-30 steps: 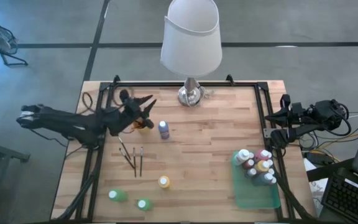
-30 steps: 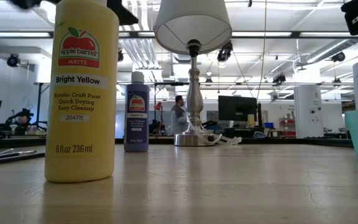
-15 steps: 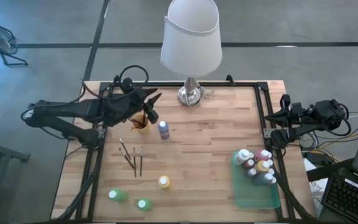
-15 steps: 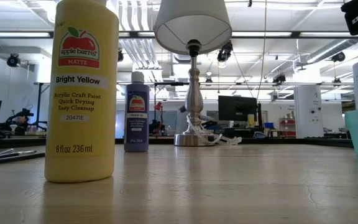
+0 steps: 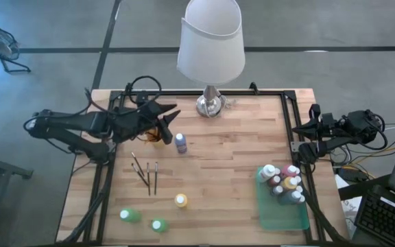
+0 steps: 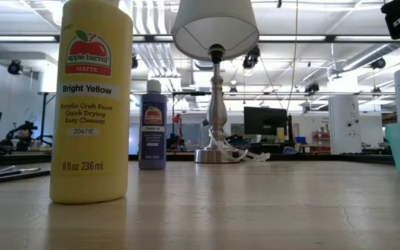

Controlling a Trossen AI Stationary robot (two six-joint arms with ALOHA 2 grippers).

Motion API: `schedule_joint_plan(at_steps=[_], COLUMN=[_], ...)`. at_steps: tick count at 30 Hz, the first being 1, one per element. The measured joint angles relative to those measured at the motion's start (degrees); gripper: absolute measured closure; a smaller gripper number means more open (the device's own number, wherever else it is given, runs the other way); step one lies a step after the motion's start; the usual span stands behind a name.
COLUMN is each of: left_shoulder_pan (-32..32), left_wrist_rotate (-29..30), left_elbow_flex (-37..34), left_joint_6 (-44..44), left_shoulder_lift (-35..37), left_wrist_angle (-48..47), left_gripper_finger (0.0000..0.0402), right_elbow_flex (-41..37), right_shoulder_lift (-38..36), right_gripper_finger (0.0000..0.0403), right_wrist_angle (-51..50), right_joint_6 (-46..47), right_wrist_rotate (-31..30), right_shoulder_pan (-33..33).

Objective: Pick & Place Paint Supplies
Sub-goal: Put the silver paint brush into the yellow cup

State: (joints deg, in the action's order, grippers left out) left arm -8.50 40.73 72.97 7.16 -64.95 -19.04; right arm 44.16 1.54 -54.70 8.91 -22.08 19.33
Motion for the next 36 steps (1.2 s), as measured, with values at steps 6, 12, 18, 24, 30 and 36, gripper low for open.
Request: schedule_joint_plan(at_steps=[6, 12, 18, 24, 30, 36], left_shoulder_pan=[-5.1, -10.8, -16.5, -20.3, -23.1, -24.6], left_wrist_rotate=[-0.1, 0.0, 1.9, 5.3, 5.4, 5.4], left_elbow_flex=[0.0, 0.0, 0.0, 0.3, 0.3, 0.3], left_joint_6=[4.1, 9.4, 13.1, 13.5, 18.1, 21.5], left_shoulder_lift=[0.0, 0.0, 0.0, 0.0, 0.0, 0.0], left_wrist_angle=[0.0, 0.0, -0.3, -0.5, -3.7, -8.4], left_gripper_finger=[0.0291, 0.0291, 0.0291, 0.0291, 0.0291, 0.0291], right_elbow_flex=[0.0, 0.0, 0.0, 0.0, 0.0, 0.0], right_shoulder_lift=[0.0, 0.0, 0.0, 0.0, 0.0, 0.0], right_gripper_finger=[0.0394, 0.0394, 0.0394, 0.0394, 0.0394, 0.0394], right_wrist_angle=[0.0, 0.0, 0.0, 0.0, 0.0, 0.0], right_joint_6=[0.0, 0.0, 0.0, 0.0, 0.0, 0.0], right_wrist_rotate=[0.0, 0.0, 0.0, 0.0, 0.0, 0.0], right_shoulder_pan=[0.0, 0.0, 0.0, 0.0, 0.0, 0.0])
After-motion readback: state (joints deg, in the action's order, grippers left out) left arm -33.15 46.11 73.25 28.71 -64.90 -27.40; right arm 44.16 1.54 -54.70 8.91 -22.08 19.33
